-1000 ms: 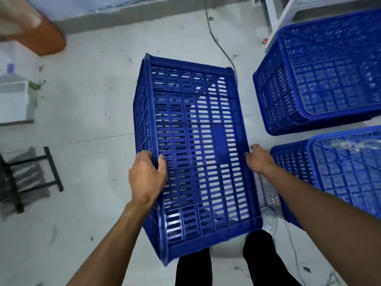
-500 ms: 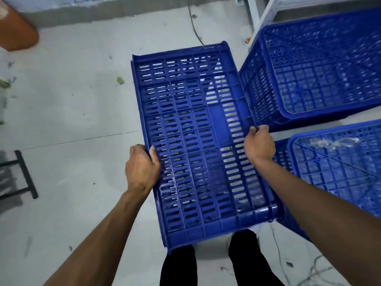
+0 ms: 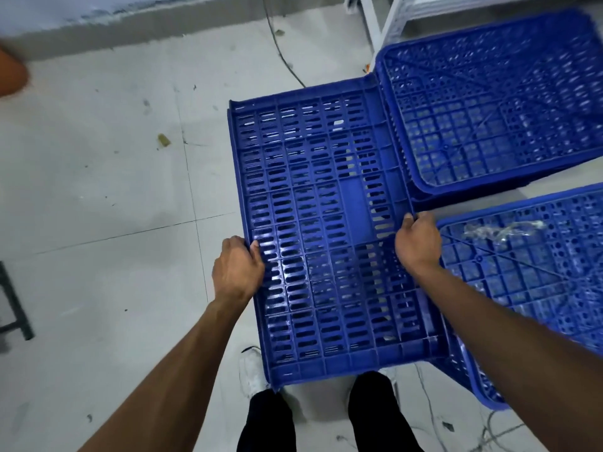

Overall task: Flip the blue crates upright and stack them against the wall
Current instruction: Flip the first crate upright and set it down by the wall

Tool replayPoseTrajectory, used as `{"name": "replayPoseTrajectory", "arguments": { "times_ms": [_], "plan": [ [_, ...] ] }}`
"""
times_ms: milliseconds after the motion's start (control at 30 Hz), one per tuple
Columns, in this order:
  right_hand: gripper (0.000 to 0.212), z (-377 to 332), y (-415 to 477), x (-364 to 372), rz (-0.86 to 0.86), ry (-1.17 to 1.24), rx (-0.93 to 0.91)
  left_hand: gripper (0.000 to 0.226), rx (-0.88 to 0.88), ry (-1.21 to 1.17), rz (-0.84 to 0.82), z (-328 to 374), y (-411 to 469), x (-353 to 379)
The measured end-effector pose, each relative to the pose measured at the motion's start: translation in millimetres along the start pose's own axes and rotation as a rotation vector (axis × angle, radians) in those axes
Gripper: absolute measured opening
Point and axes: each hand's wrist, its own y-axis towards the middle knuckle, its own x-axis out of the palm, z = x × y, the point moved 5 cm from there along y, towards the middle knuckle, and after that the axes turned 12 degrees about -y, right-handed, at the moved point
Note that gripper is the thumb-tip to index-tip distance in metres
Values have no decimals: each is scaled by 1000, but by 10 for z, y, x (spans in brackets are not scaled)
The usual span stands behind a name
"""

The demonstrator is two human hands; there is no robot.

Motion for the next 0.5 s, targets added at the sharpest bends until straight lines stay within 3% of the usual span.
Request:
{"name": "replayPoseTrajectory", "arguments": {
  "times_ms": [267, 500],
  "plan": [
    [42, 83, 143, -130, -156, -10, -15, 39, 13, 31, -11, 125, 3, 84],
    [34, 42, 129, -264, -141, 70, -21, 34, -44, -2, -51, 275, 28, 88]
  ]
}}
